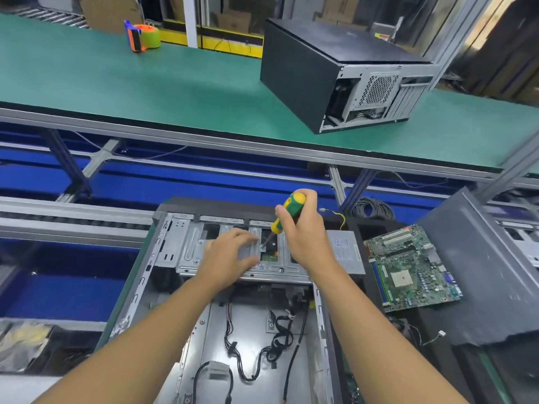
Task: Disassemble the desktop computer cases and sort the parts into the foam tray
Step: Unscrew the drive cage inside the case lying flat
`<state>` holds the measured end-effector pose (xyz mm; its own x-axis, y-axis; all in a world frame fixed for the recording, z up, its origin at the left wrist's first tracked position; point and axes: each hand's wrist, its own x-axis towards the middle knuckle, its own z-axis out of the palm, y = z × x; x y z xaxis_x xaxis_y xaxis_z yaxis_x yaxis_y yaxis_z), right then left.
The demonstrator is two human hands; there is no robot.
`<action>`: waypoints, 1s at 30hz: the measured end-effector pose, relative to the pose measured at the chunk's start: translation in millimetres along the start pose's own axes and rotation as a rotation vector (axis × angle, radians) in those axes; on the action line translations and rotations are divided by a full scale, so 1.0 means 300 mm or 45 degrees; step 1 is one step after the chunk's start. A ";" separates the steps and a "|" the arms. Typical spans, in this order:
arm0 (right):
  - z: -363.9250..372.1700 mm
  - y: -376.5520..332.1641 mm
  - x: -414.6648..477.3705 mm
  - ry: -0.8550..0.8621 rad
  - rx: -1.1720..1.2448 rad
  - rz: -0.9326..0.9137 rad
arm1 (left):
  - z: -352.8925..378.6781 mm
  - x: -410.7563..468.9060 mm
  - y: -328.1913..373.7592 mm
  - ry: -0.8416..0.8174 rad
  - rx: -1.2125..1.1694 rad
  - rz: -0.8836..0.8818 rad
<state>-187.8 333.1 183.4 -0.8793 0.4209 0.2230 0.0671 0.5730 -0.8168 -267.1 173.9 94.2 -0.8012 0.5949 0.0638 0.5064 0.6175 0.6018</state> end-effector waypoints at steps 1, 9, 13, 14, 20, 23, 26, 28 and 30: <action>-0.001 -0.002 0.002 -0.011 -0.015 -0.004 | -0.002 0.002 0.004 0.005 0.000 -0.012; -0.022 -0.094 0.078 -0.408 -0.328 -0.167 | -0.001 0.018 0.039 0.025 0.002 -0.123; -0.032 -0.151 0.125 -0.474 -0.430 -0.066 | -0.020 0.041 0.052 0.022 -0.108 -0.077; -0.029 -0.159 0.130 -0.469 -0.467 -0.048 | -0.029 0.046 0.055 -0.007 -0.206 -0.034; 0.008 -0.174 0.109 -0.353 -0.515 -0.008 | -0.041 0.049 0.089 -0.017 -0.580 -0.114; 0.010 -0.179 0.111 -0.154 -0.641 -0.027 | -0.034 0.057 0.108 0.020 -0.485 -0.116; -0.004 -0.193 0.116 -0.041 -0.616 0.003 | -0.018 0.063 0.110 0.048 -0.528 -0.148; -0.011 -0.200 0.115 -0.056 -0.635 -0.019 | -0.014 0.065 0.104 0.060 -0.544 -0.161; -0.021 -0.205 0.118 -0.112 -0.652 -0.069 | -0.012 0.068 0.100 0.051 -0.549 -0.175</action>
<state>-220.1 317.2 244.9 -0.9227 0.3331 0.1941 0.2233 0.8721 -0.4355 -269.5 202.8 116.4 -0.8676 0.4971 -0.0144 0.2223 0.4137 0.8829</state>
